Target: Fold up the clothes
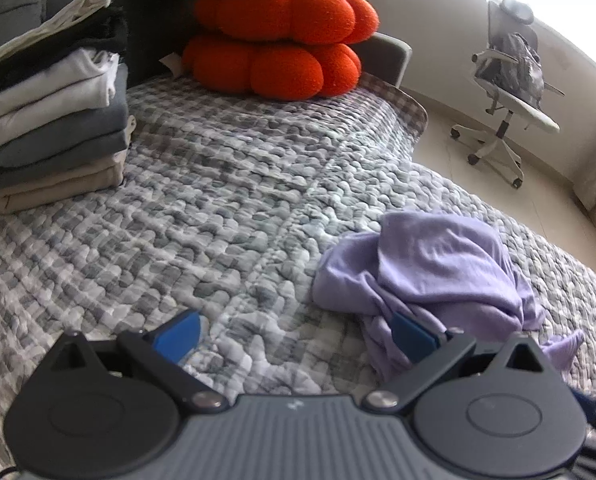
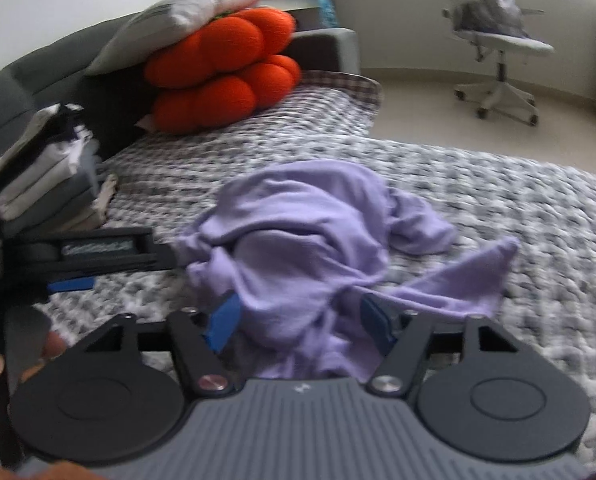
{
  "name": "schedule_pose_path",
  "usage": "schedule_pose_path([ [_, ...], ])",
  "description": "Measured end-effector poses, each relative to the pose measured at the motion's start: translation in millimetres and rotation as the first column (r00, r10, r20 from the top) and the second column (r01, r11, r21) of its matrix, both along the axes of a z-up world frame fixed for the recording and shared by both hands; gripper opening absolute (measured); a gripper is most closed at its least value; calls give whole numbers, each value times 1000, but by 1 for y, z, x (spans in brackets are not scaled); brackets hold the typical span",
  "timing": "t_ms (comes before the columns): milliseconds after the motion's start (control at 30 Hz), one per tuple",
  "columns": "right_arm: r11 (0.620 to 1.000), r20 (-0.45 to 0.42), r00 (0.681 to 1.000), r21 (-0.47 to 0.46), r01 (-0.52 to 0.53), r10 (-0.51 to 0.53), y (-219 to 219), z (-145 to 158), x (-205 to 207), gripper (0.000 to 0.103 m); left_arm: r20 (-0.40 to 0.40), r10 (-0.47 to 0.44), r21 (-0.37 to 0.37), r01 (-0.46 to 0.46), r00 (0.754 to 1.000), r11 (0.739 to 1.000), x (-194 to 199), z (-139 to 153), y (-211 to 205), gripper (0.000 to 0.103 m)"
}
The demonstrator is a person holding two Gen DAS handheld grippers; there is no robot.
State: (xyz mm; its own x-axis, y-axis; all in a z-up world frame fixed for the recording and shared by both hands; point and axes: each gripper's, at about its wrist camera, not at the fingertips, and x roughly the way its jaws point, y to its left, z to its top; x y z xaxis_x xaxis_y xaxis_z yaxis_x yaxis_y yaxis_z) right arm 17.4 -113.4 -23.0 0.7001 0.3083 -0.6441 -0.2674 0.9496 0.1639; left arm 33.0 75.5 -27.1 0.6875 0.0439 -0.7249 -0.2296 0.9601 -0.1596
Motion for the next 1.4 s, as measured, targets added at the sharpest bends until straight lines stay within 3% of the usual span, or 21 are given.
schedule_pose_path([
  [167,995,12,997,-64,-74,75,22,-6,1,46,2,12,-18,-12,1000,1000,1,-1,3,102],
  [267,990,22,996,-118,-83,86,28,-10,3,6,6,6,-26,-6,1000,1000,1,-1,3,102],
  [600,998,107,992,-9,61,-60,-12,16,-1,5,25,-9,-54,10,1000,998,2,-2,3,98],
  [833,985,166,971,0,172,-170,-39,29,-1,5,31,-26,-45,28,999,999,4,-4,-2,94],
  [967,970,146,959,15,242,-242,-60,28,6,5,31,-51,-38,52,998,998,4,-5,-7,92],
  [1133,938,138,930,-15,346,-340,-84,23,11,5,68,-144,-34,147,987,989,4,-3,-21,89],
  [1400,895,21,894,13,446,-447,-122,1,20,6,103,-249,-37,254,963,967,10,0,-42,88],
])
